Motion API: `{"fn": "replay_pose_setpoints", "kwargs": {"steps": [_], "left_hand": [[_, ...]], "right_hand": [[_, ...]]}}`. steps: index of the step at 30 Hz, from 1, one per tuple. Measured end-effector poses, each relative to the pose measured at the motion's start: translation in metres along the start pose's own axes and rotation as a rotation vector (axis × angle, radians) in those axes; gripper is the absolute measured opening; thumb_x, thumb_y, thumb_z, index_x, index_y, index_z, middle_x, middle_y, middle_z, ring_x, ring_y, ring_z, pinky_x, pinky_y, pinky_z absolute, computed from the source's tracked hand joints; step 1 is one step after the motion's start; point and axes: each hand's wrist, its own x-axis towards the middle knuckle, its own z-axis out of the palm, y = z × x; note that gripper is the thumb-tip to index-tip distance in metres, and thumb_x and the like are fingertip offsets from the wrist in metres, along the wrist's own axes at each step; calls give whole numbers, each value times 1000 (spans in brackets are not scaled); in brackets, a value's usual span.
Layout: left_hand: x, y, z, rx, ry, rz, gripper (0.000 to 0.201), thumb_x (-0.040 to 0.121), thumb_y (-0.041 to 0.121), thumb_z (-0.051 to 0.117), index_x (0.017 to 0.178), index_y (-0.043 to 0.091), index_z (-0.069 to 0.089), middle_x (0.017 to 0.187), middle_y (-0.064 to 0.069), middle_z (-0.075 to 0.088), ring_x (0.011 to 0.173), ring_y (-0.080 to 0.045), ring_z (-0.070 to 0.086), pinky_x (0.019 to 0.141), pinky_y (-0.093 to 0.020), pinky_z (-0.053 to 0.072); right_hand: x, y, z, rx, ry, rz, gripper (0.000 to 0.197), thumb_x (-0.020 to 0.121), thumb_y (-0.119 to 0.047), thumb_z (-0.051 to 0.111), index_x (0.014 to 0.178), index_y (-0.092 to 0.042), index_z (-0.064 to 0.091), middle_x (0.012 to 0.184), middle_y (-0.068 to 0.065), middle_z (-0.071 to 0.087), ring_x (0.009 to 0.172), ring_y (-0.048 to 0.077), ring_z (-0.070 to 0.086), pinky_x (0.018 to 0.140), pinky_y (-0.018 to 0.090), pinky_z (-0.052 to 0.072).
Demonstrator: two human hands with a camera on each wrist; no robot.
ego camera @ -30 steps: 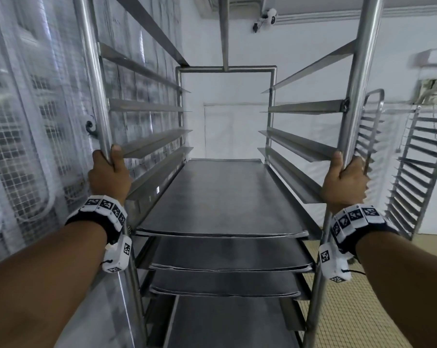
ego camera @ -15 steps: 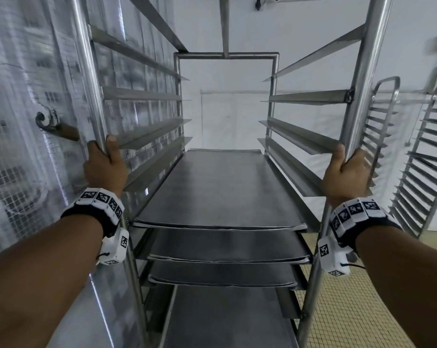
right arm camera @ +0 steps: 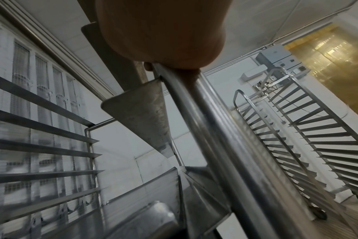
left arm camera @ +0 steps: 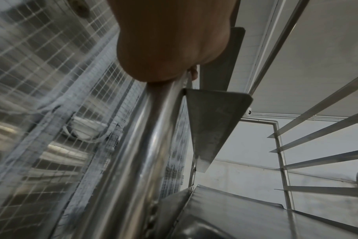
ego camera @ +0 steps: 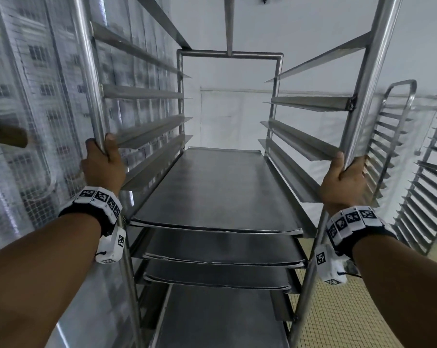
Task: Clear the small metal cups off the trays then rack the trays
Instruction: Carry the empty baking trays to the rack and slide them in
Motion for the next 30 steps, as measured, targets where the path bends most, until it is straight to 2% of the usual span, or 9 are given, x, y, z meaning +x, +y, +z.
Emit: {"fn": "replay_pose_setpoints", "kwargs": {"steps": [4, 10, 12, 15, 19, 21, 24, 26, 30], "left_hand": [[5, -2, 25, 3, 5, 2, 57, 106, 50, 36, 119, -3, 51, 88, -18, 62, 73, -29, 57, 62, -36, 39], [15, -14, 54, 12, 10, 27, 59, 105, 53, 35, 116, -3, 51, 81, -12, 57, 68, -26, 52, 61, -35, 37], [18, -18, 62, 16, 16, 41, 56, 105, 54, 35, 112, 1, 51, 77, -9, 55, 64, -27, 50, 60, -33, 36], [21, -19, 73, 56, 35, 28, 43, 106, 53, 35, 105, 12, 49, 66, 4, 44, 61, -24, 43, 58, -32, 30], [29, -23, 88, 58, 49, 80, 38, 105, 55, 35, 100, 17, 43, 68, -4, 49, 60, -25, 48, 58, -32, 33], [33, -29, 97, 56, 48, 74, 43, 104, 56, 34, 99, 15, 44, 65, 1, 45, 54, -24, 44, 56, -33, 34], [38, -33, 112, 43, 45, 60, 51, 104, 57, 34, 103, 8, 50, 65, 5, 43, 54, -25, 43, 55, -35, 35], [41, -36, 122, 41, 36, 68, 53, 105, 54, 35, 106, 4, 52, 65, 6, 42, 58, -25, 43, 55, -33, 31], [47, -37, 142, 41, 29, 73, 39, 106, 50, 36, 103, 13, 48, 67, 8, 40, 58, -23, 37, 52, -35, 21]], "right_hand": [[18, 7, 15, -6, 8, -12, 51, 107, -40, 35, 134, 3, 41, 105, 38, 61, 95, 52, 56, 65, 35, 18], [42, 29, 54, 88, 76, -64, 52, 106, -43, 37, 128, 3, 44, 102, 38, 62, 91, 54, 59, 72, 49, 43], [50, 34, 65, 105, 93, -69, 51, 105, -46, 37, 120, 2, 46, 98, 37, 63, 87, 52, 60, 69, 46, 41], [60, 41, 76, 115, 90, -49, 51, 105, -48, 36, 113, 1, 47, 91, 31, 63, 83, 47, 60, 64, 38, 34], [71, 46, 90, 125, 98, -51, 50, 105, -47, 37, 108, 3, 48, 78, 13, 51, 80, 44, 59, 64, 35, 31], [76, 50, 97, 114, 98, -49, 50, 104, -47, 38, 107, 2, 48, 77, 10, 50, 79, 44, 59, 63, 35, 31], [85, 54, 109, 114, 99, -43, 49, 104, -47, 38, 108, 1, 48, 78, 13, 52, 80, 43, 59, 64, 35, 32], [91, 56, 118, 104, 107, -47, 50, 105, -46, 37, 109, 2, 48, 83, 23, 58, 82, 44, 59, 65, 35, 31], [107, 61, 137, 91, 110, -54, 51, 104, -47, 36, 108, 3, 46, 91, 31, 62, 83, 46, 59, 66, 38, 34]]}}
